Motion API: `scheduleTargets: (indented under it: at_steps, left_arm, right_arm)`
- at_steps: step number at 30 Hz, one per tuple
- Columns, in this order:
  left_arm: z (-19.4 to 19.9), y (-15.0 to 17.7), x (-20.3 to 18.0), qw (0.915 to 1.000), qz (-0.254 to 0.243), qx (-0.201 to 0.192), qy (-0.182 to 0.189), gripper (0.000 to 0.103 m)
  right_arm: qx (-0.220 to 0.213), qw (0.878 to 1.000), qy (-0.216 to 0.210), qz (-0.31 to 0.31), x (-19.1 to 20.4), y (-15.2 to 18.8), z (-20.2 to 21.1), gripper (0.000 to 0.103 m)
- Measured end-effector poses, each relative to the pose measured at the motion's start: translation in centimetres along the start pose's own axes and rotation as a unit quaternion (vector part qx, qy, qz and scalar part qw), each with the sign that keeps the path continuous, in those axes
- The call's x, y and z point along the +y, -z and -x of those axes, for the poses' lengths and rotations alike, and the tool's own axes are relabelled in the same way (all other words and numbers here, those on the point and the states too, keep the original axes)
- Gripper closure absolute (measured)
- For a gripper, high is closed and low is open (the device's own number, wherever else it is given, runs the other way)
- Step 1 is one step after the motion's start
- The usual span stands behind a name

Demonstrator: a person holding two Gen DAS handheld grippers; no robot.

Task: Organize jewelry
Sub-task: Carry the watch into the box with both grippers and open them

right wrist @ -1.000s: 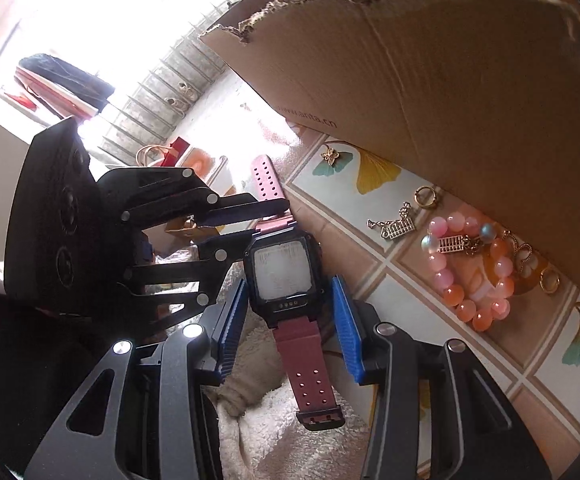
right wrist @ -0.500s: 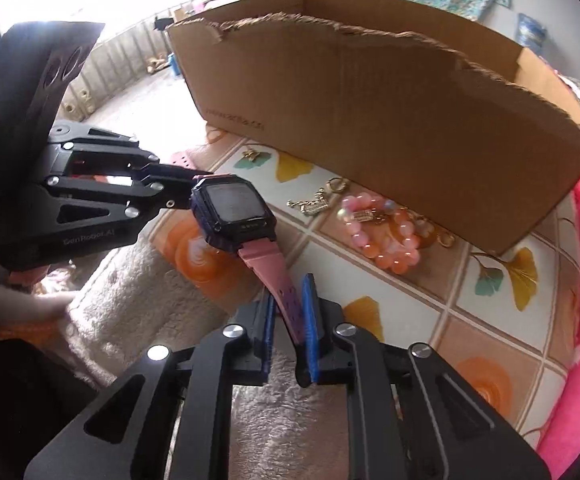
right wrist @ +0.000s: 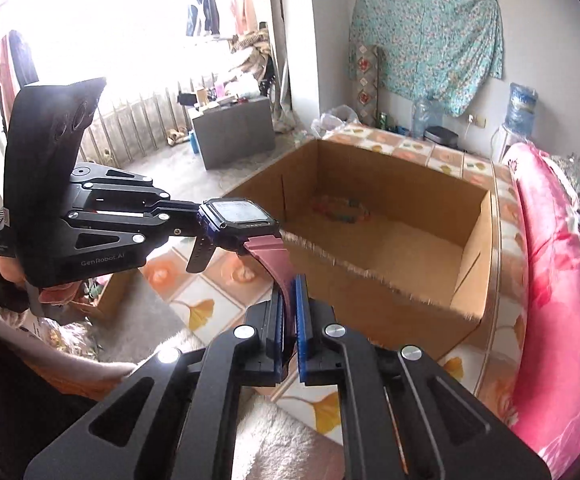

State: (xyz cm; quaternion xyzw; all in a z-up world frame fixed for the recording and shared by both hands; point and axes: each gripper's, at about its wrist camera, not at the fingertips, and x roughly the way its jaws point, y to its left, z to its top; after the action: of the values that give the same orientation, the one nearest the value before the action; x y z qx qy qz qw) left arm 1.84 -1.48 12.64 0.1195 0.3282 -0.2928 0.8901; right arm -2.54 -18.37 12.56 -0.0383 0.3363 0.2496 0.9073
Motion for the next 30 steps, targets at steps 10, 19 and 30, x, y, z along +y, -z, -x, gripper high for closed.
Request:
scheduleTargets:
  at_steps: [10, 19, 30]
  left_arm:
    - [-11.9, -8.3, 6.2, 0.9855, 0.064, 0.136, 0.078, 0.101]
    - [-26.8, -7.7, 8.9, 0.9281, 0.141, 0.319, 0.130, 0.100]
    - [-31.4, -7.6, 10.3, 0.9179, 0.162, 0.352, 0.087, 0.078]
  right_arm:
    - [0.161, 0.980, -0.074, -0.096, -12.0, -7.4, -9.1, 0.097]
    - [0.303, 0.951, 0.003, -0.067, -16.9, -8.2, -19.3, 0.096]
    - [0.291, 0.952, 0.049, -0.078, -20.6, -10.4, -22.9, 0.087]
